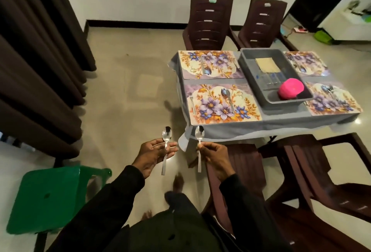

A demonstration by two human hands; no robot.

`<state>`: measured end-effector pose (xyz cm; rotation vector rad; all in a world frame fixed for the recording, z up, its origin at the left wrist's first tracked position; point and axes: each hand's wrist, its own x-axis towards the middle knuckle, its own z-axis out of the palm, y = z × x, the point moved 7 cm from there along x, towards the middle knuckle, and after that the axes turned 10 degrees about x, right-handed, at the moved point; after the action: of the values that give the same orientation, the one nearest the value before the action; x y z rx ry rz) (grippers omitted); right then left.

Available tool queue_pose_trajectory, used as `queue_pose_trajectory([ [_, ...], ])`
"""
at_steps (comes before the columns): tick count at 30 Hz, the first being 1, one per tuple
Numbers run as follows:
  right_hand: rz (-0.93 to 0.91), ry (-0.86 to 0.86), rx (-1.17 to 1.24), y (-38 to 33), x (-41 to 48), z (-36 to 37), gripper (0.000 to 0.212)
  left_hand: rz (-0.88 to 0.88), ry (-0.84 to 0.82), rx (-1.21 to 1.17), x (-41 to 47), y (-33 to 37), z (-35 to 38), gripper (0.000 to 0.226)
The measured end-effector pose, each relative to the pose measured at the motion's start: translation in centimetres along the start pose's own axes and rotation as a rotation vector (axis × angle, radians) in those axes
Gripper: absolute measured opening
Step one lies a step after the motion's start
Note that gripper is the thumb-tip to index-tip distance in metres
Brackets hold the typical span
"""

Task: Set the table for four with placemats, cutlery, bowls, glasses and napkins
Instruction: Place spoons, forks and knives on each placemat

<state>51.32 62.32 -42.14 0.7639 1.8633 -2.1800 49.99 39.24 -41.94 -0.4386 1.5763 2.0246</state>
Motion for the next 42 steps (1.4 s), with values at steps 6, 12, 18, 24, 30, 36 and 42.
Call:
queue_pose_trajectory([
  [6, 0.038, 0.048, 0.042, -2.3, 7.5, -1.2, 0.006, -0.063, -0.054, 0.018, 7.6, 3.1, 1.5, 0.038],
  [12, 0.116, 0.134, 0.081, -3.8, 18.5, -4.1, 0.017, -0.122, -0.053, 0.059, 16.3, 7.5, 3.9, 0.035],
  [18, 0.131, 0.253, 0.051, -6.0, 26.8, -9.7, 0.008, -0.197, -0.078, 0.016, 23.0, 10.8, 8.1, 0.039],
  [24, 0.155, 0.401, -0.09, -6.7, 33.9, -16.1, 0.02, -0.222, -0.13, 0.081, 28.3, 12.4, 11.4, 0.039],
  [30, 0.167, 0.516, -0.303, -7.3, 38.6, -20.3, 0.01, -0.235, -0.091, 0.092, 31.8, 13.6, 11.9, 0.037],
  [36, 0.197, 0.533, -0.43, -6.5, 41.1, -20.7, 0.015, -0.238, -0.038, 0.067, 33.3, 13.9, 11.1, 0.038],
  [42, 0.15, 0.535, -0.521, -7.0, 41.8, -19.9, 0.016, -0.239, -0.003, 0.052, 33.9, 14.3, 10.7, 0.031],
])
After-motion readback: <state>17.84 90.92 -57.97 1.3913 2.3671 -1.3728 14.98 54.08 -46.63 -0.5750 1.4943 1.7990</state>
